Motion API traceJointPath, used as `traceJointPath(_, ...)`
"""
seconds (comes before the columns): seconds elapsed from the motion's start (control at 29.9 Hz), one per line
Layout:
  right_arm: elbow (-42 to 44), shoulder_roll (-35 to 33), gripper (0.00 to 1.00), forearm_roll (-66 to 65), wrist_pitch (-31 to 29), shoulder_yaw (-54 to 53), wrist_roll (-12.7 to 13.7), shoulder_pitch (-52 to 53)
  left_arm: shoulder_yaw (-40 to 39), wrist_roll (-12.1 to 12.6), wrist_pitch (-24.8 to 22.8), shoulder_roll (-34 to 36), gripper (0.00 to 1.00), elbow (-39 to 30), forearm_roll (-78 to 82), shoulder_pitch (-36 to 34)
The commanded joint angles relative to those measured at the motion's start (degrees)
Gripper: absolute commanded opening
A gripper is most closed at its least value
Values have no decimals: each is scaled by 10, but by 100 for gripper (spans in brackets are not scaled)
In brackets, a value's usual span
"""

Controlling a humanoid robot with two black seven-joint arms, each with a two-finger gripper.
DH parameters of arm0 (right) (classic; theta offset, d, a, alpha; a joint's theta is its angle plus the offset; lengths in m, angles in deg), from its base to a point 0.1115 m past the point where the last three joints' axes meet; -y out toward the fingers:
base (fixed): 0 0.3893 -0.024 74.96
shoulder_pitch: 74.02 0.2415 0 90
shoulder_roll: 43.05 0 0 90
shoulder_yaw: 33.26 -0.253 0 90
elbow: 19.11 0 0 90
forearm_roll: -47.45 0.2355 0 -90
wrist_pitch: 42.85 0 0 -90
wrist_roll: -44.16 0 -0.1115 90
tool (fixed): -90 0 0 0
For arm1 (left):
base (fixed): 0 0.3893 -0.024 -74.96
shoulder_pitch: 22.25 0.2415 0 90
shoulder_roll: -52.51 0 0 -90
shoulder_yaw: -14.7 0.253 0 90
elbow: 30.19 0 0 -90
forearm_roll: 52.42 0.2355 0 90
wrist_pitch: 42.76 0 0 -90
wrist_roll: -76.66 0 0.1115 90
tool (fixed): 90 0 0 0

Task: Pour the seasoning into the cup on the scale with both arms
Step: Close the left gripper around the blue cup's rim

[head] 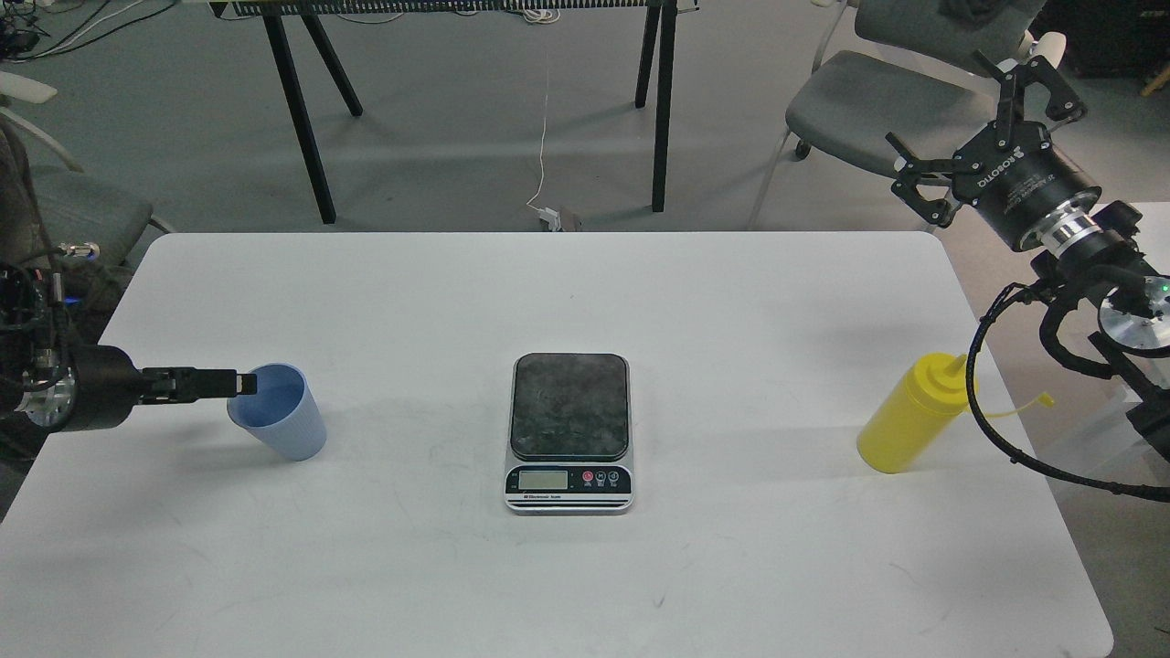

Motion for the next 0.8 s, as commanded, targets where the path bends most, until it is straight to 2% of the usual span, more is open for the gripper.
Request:
traceJointPath(0.0,0,1,100,0,0,0,0,0,0,0,0,-2,99,0,1,0)
traceJointPath(0.53,-1,0,100,0,0,-1,0,0,9,0,0,-40,97,35,2,6)
traceJointPath(0.64,-1,0,100,0,0,0,0,0,46,0,6,-40,88,35,2,6)
traceJointPath(0.77,0,0,100,0,0,0,0,0,71,0,45,-41,62,35,3,5)
